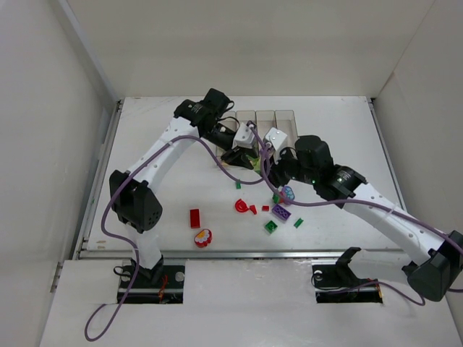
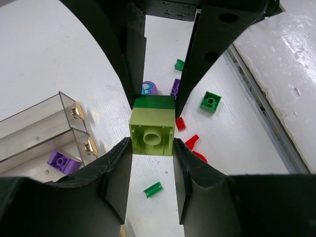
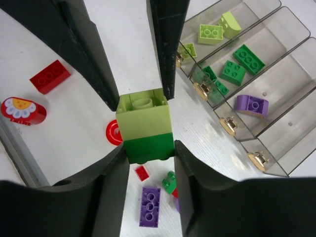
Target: Sort the legos into containers by color
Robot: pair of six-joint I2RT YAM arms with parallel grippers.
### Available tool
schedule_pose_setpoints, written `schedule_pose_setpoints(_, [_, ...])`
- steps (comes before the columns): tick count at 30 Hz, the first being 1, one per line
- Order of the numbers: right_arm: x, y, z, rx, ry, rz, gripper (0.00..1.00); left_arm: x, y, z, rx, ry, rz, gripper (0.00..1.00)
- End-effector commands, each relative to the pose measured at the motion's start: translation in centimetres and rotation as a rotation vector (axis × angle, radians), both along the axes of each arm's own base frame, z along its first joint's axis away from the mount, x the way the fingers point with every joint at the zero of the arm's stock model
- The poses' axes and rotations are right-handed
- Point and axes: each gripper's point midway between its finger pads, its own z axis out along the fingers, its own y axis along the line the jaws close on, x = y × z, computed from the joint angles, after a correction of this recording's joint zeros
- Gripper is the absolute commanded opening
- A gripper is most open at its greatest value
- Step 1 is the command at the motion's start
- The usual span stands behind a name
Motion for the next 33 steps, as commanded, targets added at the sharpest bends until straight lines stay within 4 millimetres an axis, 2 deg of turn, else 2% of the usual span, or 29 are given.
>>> schedule_pose_setpoints(1, [-0.2, 0.3, 2.1, 0.065, -0.055, -0.008, 0.43, -0.7, 0.1, 0.5, -0.025, 0.039, -0.009, 0.00])
schedule_pose_setpoints(3, [-0.2, 0.5, 2.4, 0.078, -0.062, 0.002, 0.35, -0.7, 0.1, 0.5, -0.025, 0.039, -0.009, 0.00])
schedule_pose_setpoints(4, [-0.2, 0.5, 2.4, 0.078, -0.063, 0.002, 0.26, -0.8, 0.1, 0.3, -0.020, 0.047, -0.009, 0.00])
schedule_pose_setpoints(7, [-0.3, 0.7, 2.4, 0.082, -0.059, 0.015, 0.15, -0.8, 0.1, 0.3, -0.020, 0.047, -0.009, 0.00])
schedule_pose_setpoints(12, [-0.7, 0.7, 2.3, 0.091, -0.049, 0.022, 0.15, -0.9, 0.2, 0.0, -0.013, 0.062, -0.005, 0.00])
schedule_pose_setpoints(14, [-1.0, 0.6, 1.9, 0.076, -0.038, 0.034, 0.11, -0.1, 0.8, 0.3, -0.014, 0.066, 0.026, 0.00])
schedule_pose_setpoints(17, [-1.6, 0.0, -0.8, 0.018, 0.030, 0.032, 0.05, 1.6, 1.2, 1.2, -0.028, 0.073, 0.069, 0.00])
schedule_pose_setpoints(19, [-1.9, -0.1, -2.3, -0.002, 0.068, 0.027, 0.03, 3.6, 1.9, 2.0, -0.047, 0.055, 0.122, 0.00])
schedule_pose_setpoints(21, [-2.3, -0.4, -3.8, -0.018, 0.104, 0.019, 0.03, 5.5, 2.8, 1.9, -0.053, 0.066, 0.183, 0.00])
schedule_pose_setpoints(25, [-2.2, -0.6, -3.9, 0.006, 0.092, -0.008, 0.02, 7.3, 3.7, 2.0, -0.053, 0.043, 0.237, 0.00])
schedule_pose_setpoints(27, [-2.0, -0.5, -3.6, 0.017, 0.080, -0.008, 0.02, 7.4, 4.2, 1.0, -0.033, 0.064, 0.252, 0.00])
schedule_pose_setpoints(33, [-0.3, 0.6, -3.6, 0.013, 0.070, -0.025, 0.02, 7.1, 4.5, -0.3, -0.010, 0.084, 0.259, 0.00])
